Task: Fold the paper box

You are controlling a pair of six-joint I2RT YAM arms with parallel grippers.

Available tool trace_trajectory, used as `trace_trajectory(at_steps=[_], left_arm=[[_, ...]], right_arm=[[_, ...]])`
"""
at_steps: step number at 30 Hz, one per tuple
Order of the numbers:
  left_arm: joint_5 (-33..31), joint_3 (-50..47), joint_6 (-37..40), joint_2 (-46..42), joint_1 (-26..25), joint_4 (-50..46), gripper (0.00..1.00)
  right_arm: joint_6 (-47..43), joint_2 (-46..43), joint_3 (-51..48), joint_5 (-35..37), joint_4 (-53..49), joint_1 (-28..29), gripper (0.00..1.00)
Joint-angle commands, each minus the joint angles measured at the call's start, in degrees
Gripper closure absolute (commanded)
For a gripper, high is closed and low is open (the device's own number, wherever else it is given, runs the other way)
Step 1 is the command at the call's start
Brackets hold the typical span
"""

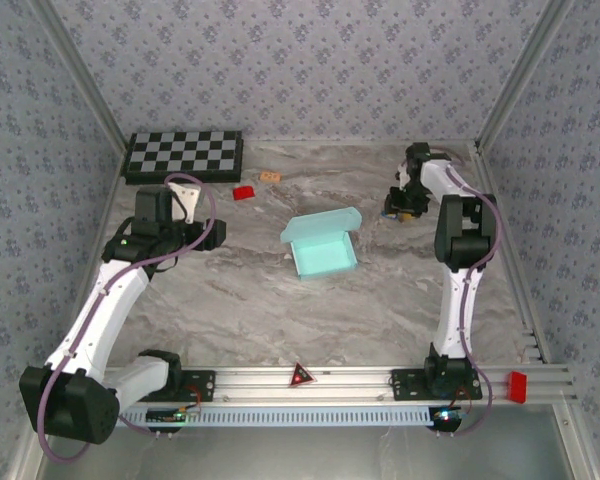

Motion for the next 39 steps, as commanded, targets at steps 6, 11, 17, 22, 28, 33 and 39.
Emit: trace_trajectory(at_steps=[6,11,17,22,28,33,39], left_arm=[[0.99,0.16,0.19,0.38,0.41,-0.28,0.18],[1.02,0.17,0.13,0.40,0.36,-0.29,0.18],[0.97,0.17,0.06,0.40,0.43,-0.29,0.18],[0.96,0.18,0.08,0.58,0.43,-0.28,0.18],[1.03,0.21,0.10,0.75,0.42,-0.26,0.18],[1.03,0.22,-0.02,0.84,0.41,-0.27,0.18],[1.06,0.39,-0.12,1.19,0.42,-0.32,0.18]], right_arm=[[-5.33,0.86,-0.39,6.32,-4.05,2.74,0.52],[-5.42,1.40,-1.13,9.80,-4.85,4.62,0.54],[-5.42,1.41,-2.59,12.42,-4.50,5.41,0.64],[-5.42,-0.06,-4.82,11.32,-3.34,5.51,0.75],[-5.17,-1.86,-5.86,10.51,-2.71,5.51,0.85],[-4.72,-3.46,-6.05,10.10,-2.41,5.51,0.88],[-4.30,-5.38,-6.17,10.62,-2.65,5.51,0.94]])
